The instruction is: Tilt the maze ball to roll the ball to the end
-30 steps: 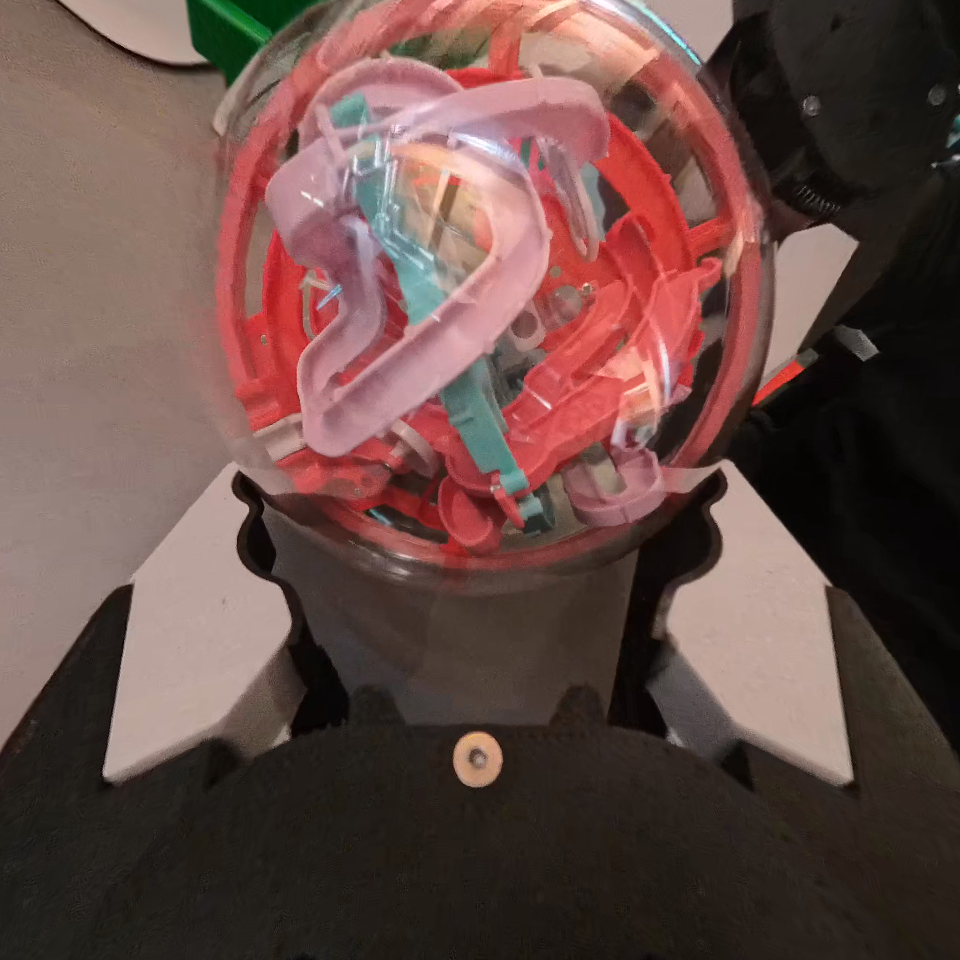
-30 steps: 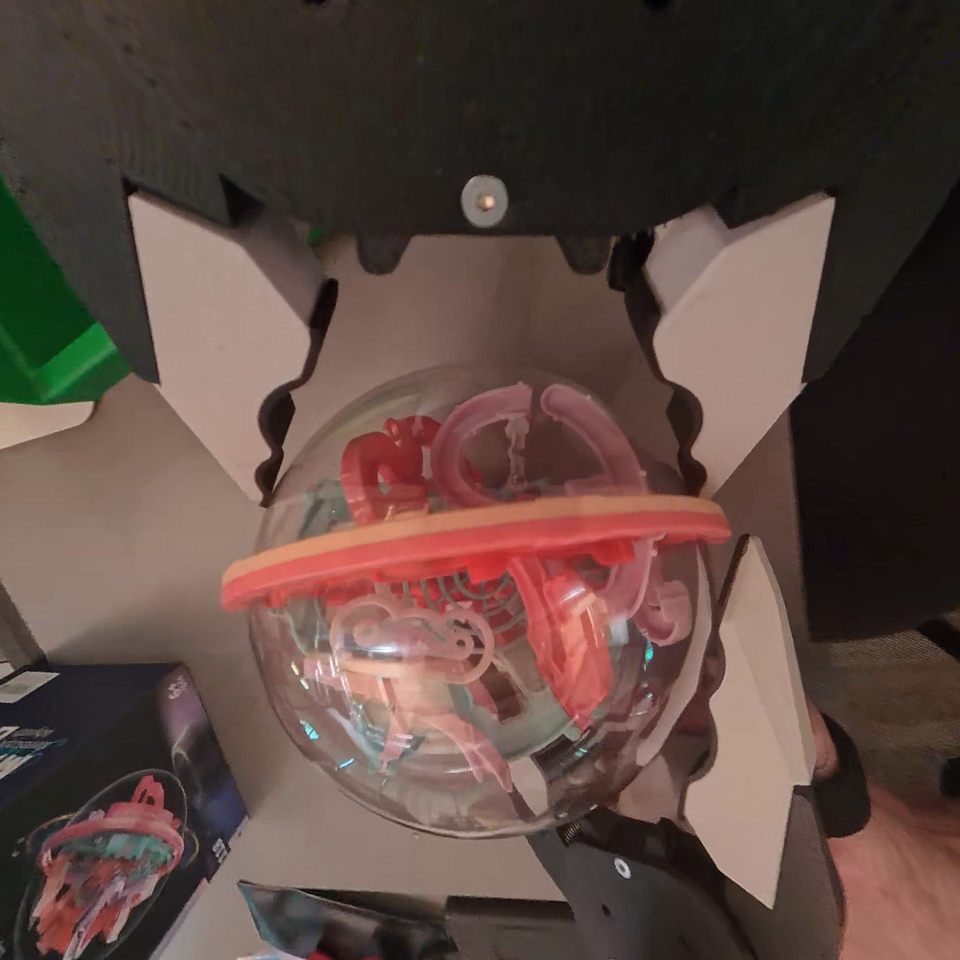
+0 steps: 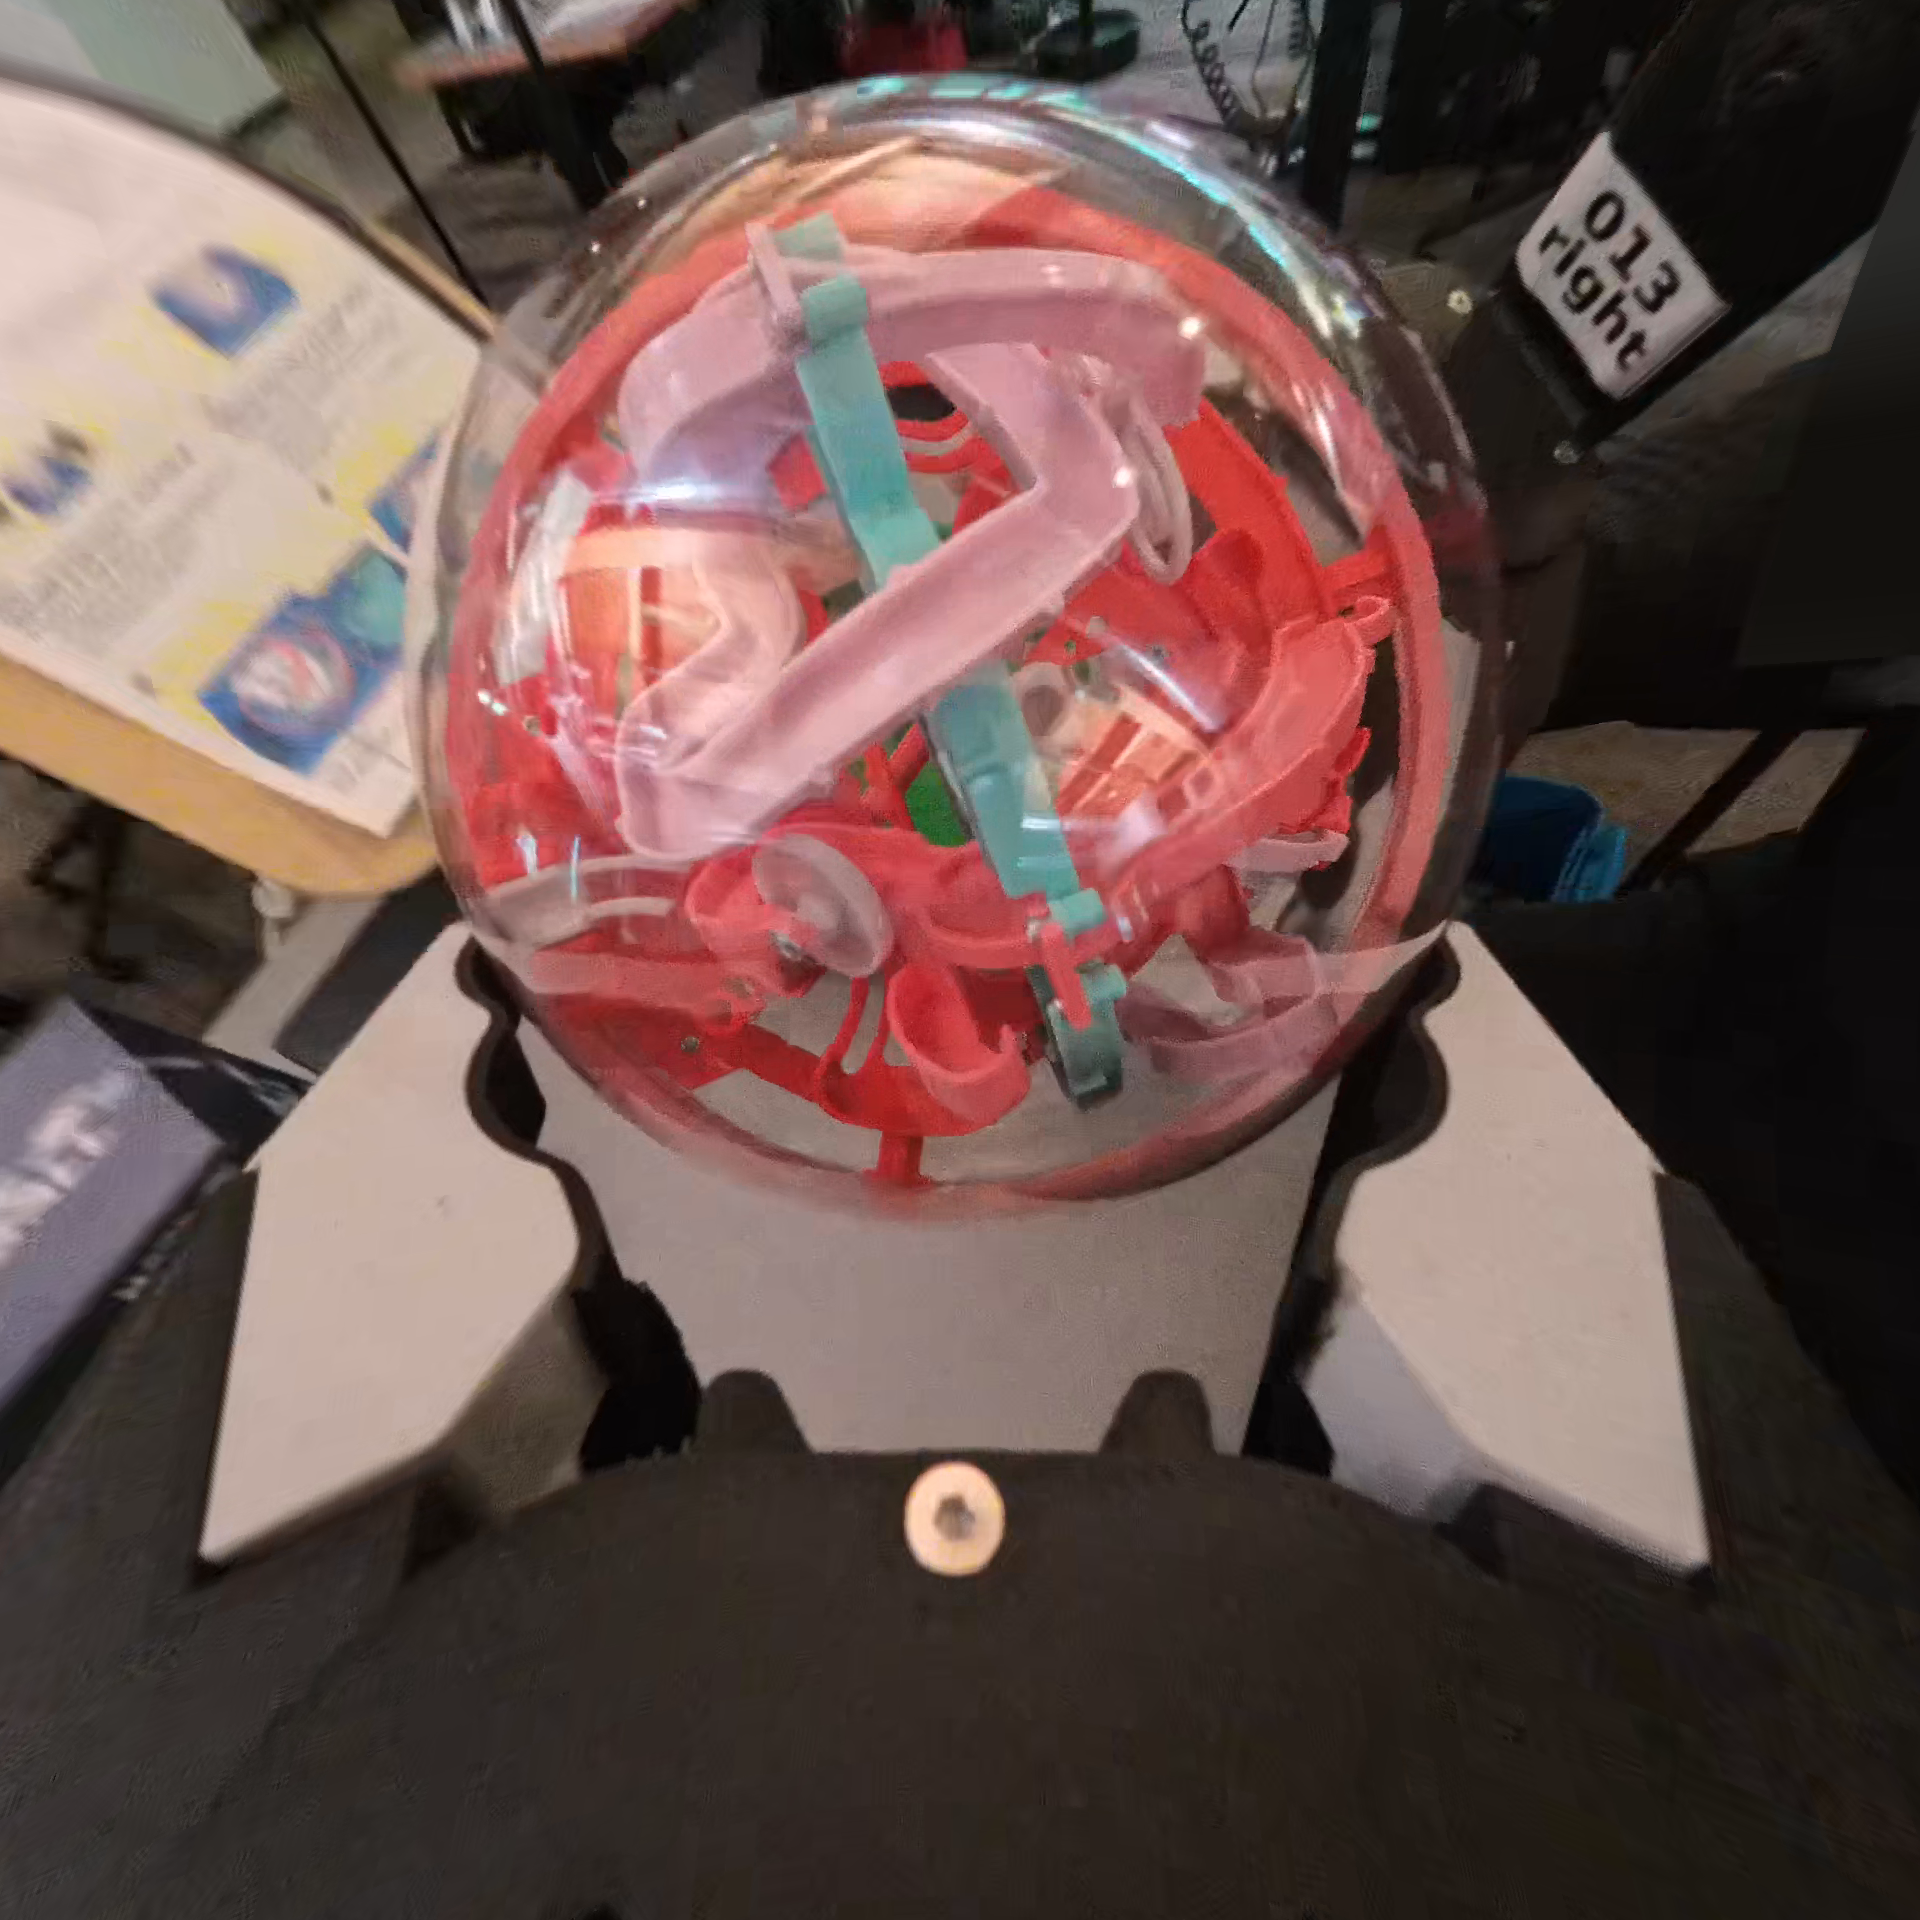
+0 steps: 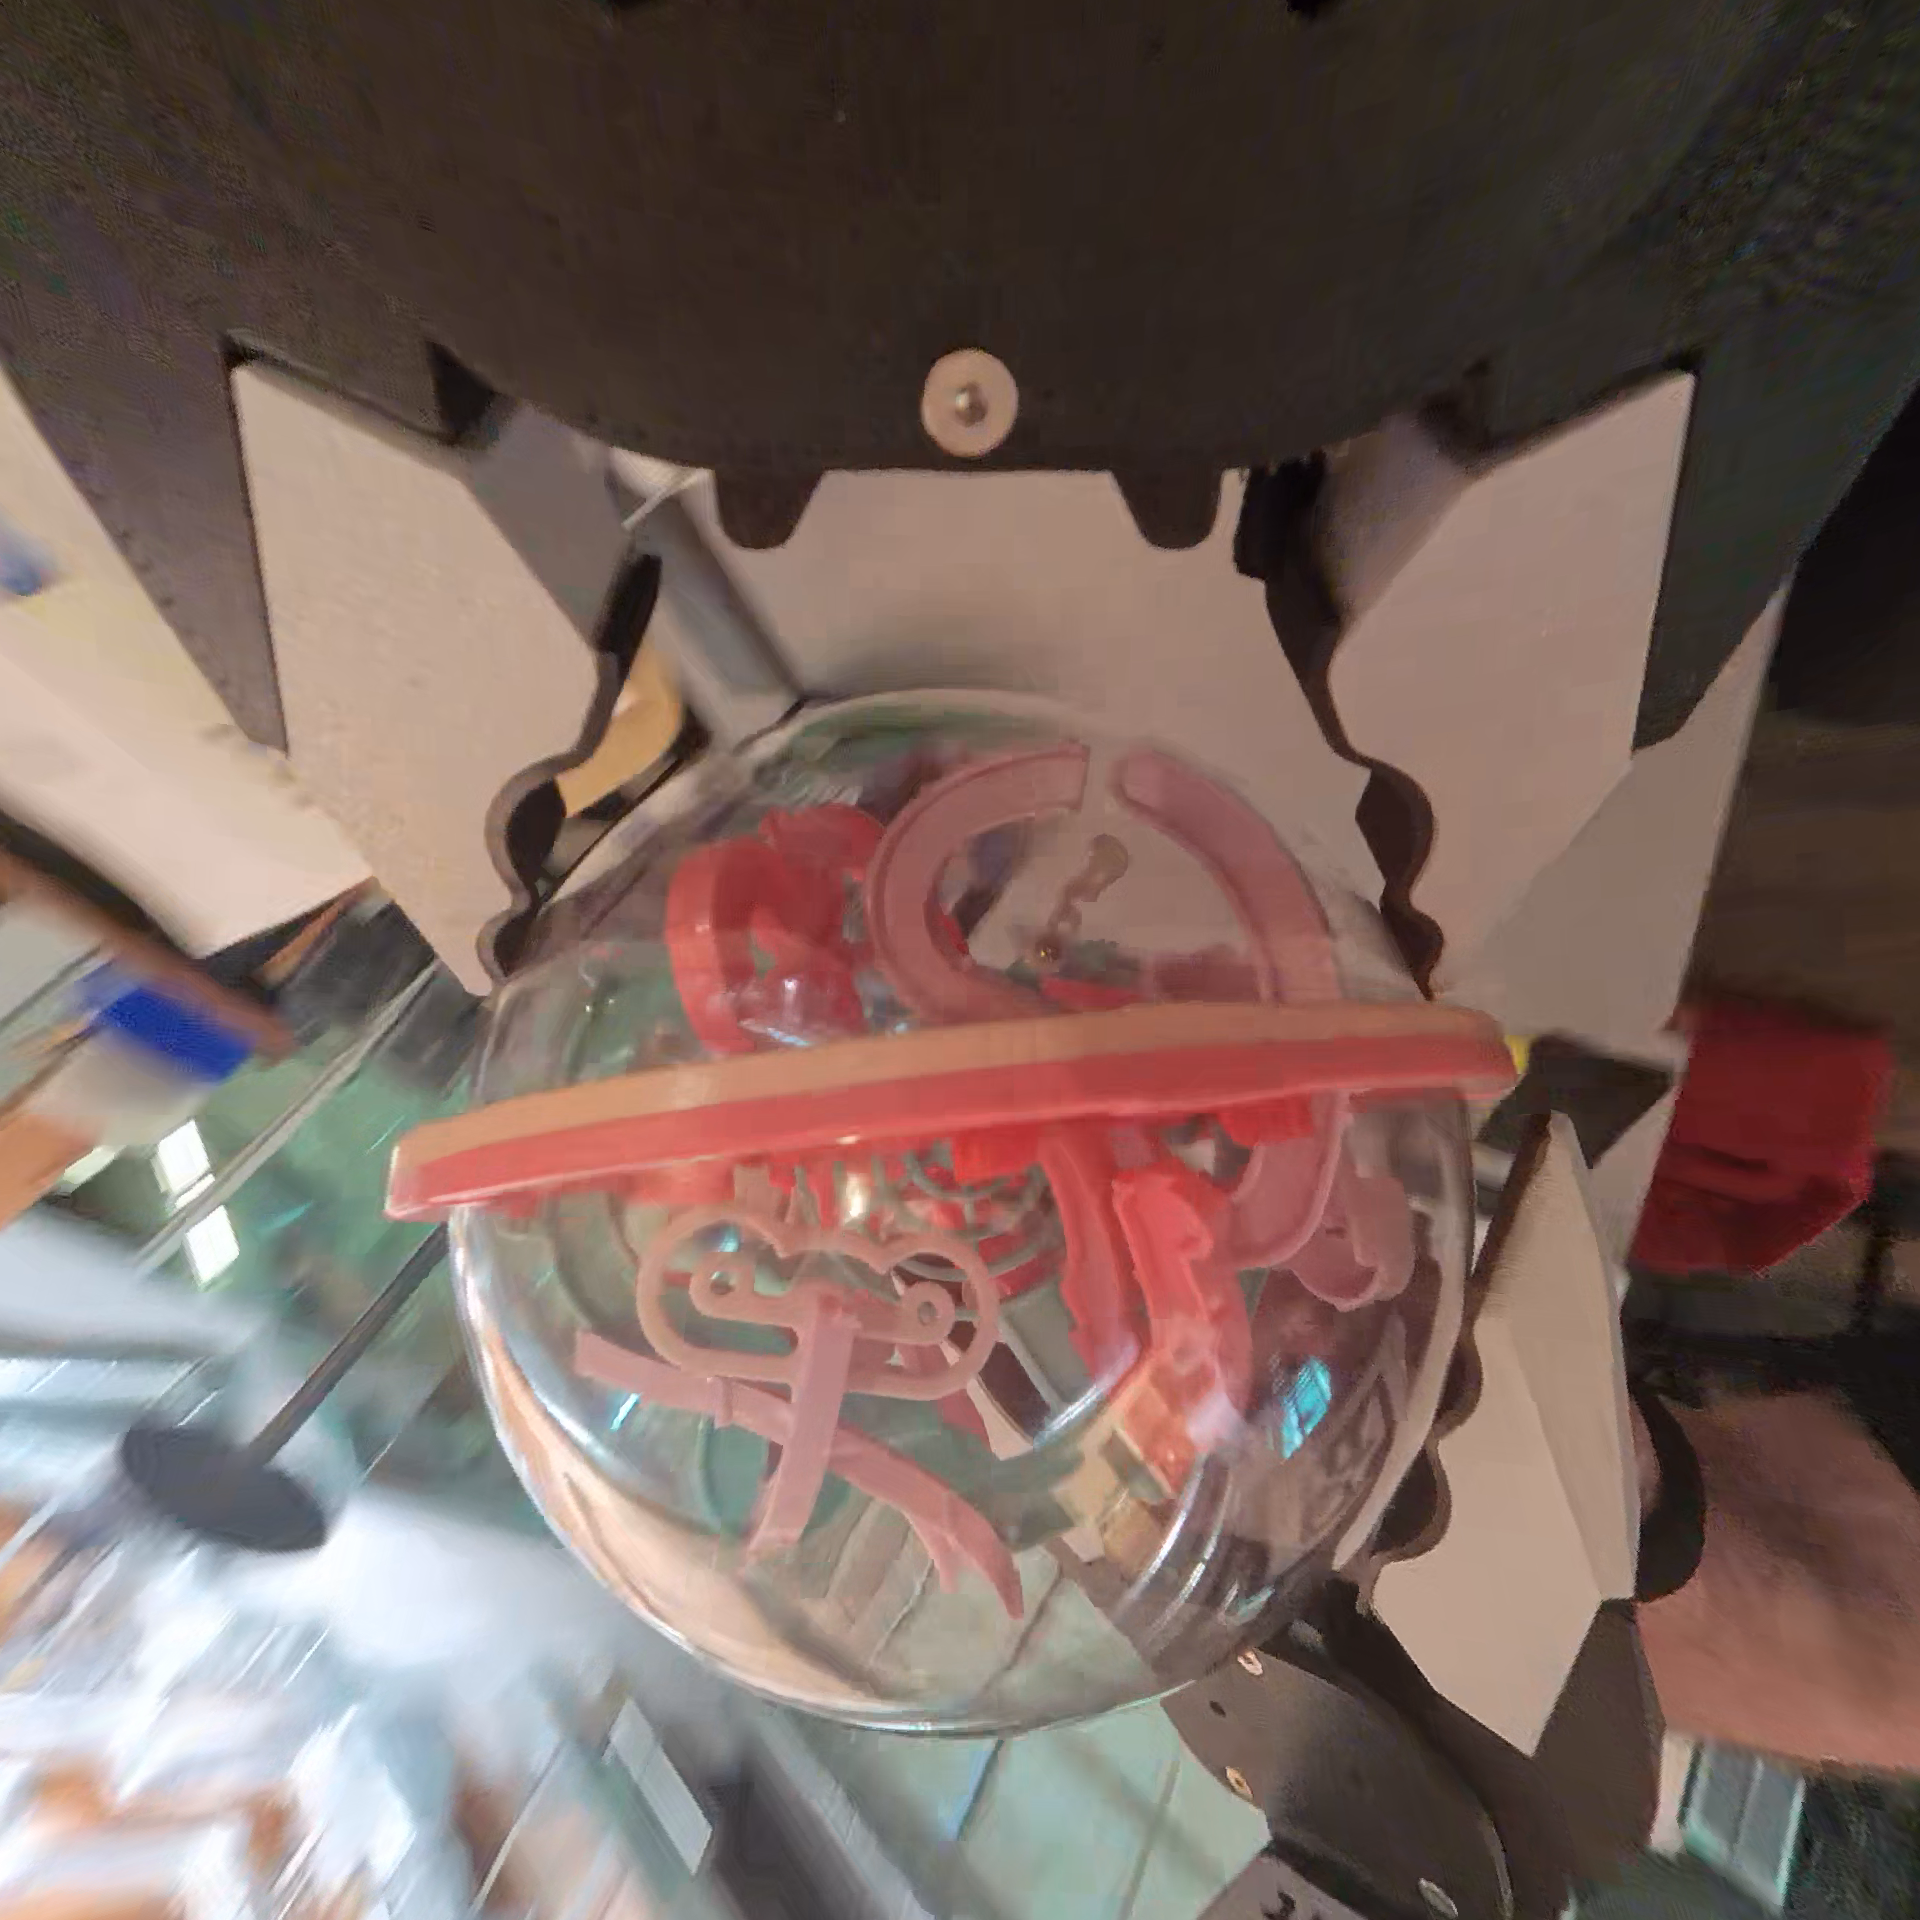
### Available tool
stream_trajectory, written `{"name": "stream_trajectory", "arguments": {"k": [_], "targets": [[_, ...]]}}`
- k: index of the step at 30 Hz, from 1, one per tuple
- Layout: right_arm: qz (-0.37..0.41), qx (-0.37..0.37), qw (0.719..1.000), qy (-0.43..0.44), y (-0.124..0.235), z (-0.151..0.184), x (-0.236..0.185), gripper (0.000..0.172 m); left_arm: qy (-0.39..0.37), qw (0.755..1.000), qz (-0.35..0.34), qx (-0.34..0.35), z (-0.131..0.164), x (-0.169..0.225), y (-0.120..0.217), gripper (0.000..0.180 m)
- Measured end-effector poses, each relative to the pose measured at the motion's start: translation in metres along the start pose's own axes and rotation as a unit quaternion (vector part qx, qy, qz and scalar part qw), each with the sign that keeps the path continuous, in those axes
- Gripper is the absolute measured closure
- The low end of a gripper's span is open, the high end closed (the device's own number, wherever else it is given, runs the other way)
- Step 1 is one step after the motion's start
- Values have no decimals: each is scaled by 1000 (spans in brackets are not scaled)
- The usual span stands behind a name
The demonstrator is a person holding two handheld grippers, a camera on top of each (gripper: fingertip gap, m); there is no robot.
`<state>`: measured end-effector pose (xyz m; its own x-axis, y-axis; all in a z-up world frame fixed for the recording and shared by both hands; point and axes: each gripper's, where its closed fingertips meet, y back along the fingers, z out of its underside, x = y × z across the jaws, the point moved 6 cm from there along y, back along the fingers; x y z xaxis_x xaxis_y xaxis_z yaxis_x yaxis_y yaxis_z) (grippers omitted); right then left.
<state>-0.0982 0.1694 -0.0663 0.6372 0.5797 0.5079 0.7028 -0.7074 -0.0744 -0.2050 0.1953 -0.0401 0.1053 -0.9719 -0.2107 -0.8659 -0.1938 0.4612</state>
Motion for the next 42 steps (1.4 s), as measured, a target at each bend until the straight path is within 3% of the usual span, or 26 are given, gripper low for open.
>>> {"name": "stream_trajectory", "arguments": {"k": [3, 5, 7, 9, 18, 25, 35, 42], "targets": [[53, 79, 994, 57, 12, -49, 31, 17, -122, 990, -75, -12, -71, 6, 22, 22], [61, 75, 994, 58, 5, -62, 53, 15, -135, 985, -106, -27, -93, -6, 24, 21], [75, 128, 985, 91, 19, -92, 61, 14, -164, 981, -101, 23, -122, 8, 35, 21], [83, 147, 979, 110, 28, -109, 66, 15, -188, 975, -114, 30, -139, 16, 41, 21], [114, 196, 962, 150, 63, -141, 75, 15, -260, 954, -146, 38, -185, 50, 44, 22], [139, 233, 950, 154, 85, -146, 82, 15, -324, 927, -188, 14, -211, 74, 36, 22], [131, 288, 947, 55, 104, -146, 101, 15, -376, 901, -212, -26, -255, 97, 16, 22], [124, 293, 948, 13, 124, -145, 108, 15, -370, 909, -192, -26, -275, 108, -1, 22]]}}
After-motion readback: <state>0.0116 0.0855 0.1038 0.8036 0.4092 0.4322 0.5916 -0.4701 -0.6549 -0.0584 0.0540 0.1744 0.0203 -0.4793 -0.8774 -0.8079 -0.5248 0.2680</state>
